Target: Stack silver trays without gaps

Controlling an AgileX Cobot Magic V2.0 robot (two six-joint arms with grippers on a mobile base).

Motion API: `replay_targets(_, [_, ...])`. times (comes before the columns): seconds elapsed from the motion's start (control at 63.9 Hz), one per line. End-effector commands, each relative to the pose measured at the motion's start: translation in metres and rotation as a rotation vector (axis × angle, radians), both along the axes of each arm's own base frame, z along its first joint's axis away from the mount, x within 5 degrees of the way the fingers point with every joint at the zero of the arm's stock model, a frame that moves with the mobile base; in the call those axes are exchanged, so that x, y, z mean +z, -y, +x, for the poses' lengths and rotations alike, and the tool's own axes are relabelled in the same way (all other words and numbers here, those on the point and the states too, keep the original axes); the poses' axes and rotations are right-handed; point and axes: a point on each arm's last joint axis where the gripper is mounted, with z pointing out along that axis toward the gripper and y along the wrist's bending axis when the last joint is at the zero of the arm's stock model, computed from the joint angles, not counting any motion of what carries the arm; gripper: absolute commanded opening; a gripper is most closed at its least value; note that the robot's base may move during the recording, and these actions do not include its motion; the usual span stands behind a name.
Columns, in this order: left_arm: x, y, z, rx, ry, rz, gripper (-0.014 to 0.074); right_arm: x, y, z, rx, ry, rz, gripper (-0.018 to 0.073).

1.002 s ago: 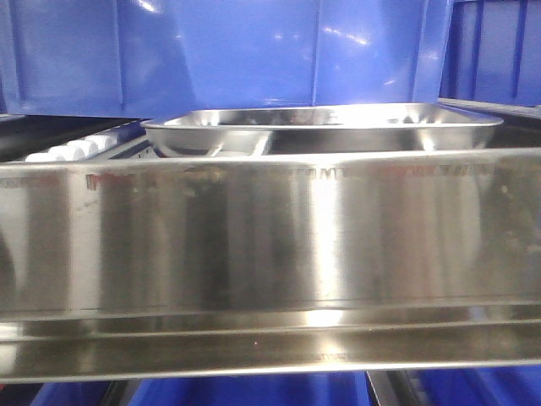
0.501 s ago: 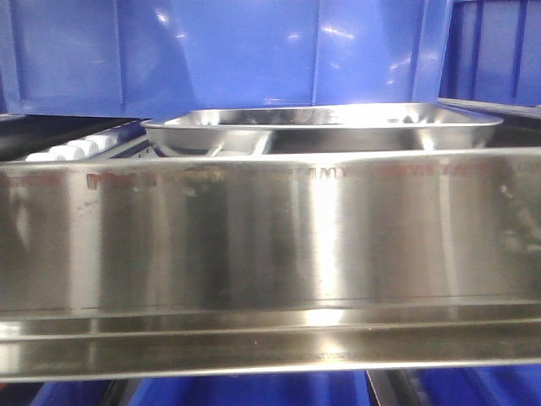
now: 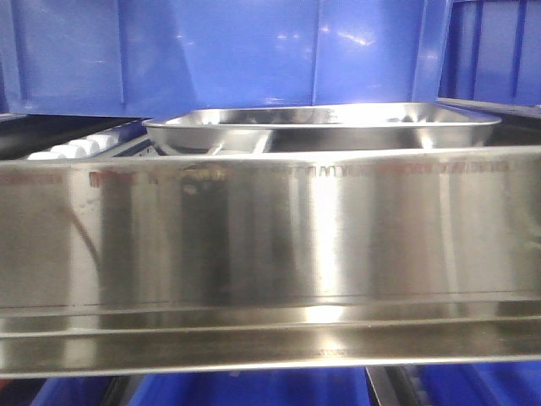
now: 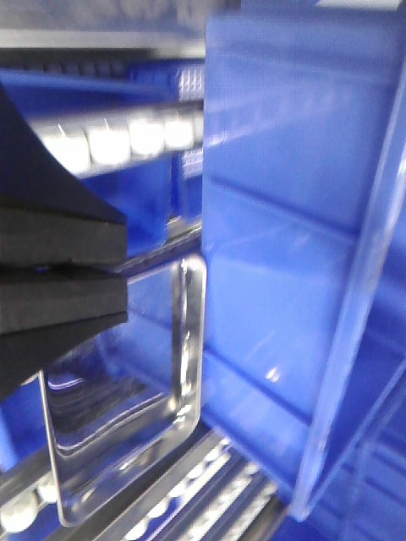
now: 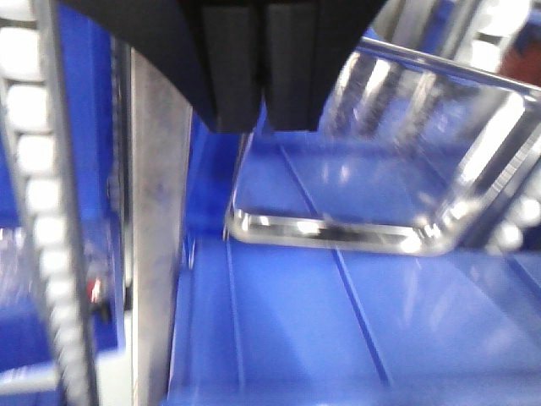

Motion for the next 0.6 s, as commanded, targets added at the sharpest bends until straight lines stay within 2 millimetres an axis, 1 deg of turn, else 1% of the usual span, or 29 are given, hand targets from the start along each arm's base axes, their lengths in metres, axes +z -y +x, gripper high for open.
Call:
replay_targets(0.0, [0.008, 0.012, 0.006, -0.058, 0.043, -0.025, -0.0017, -0.004, -0.007, 0.011, -0.006, -0.015, -0.024, -0.0052])
replay_targets(0.125, [0.008, 0.036, 0.016, -0.124, 0.052, -0.016, -0.0017, -0.014, -0.021, 0.023, 0.003, -0.054, -0.069, -0.0052])
replay_targets(0.172, [0.006, 0.045, 0.022, -0.118, 0.023, -0.021, -0.0017, -0.017, -0.024, 0.026, -0.021, -0.055, -0.095, -0.0052])
replay_targets(0.313, [-0.005, 0.069, 0.040, -0.101, -0.043, 0.061, -0.0017, -0.022, -0.034, 0.033, -0.068, -0.043, -0.132, -0.0053])
replay_targets(0.407, [-0.010, 0.084, 0.054, -0.078, -0.082, 0.098, -0.0017, -0.026, -0.042, 0.035, -0.066, -0.055, -0.129, -0.0053])
replay_targets(0.438, [-0.014, 0.090, 0.061, -0.068, -0.096, 0.136, -0.0017, -0.029, -0.045, 0.038, -0.060, -0.066, -0.132, -0.0053])
replay_targets(0.579, [-0.016, 0.107, 0.083, -0.056, -0.133, 0.190, -0.0017, -0.041, -0.054, 0.049, -0.051, -0.097, -0.173, -0.0053])
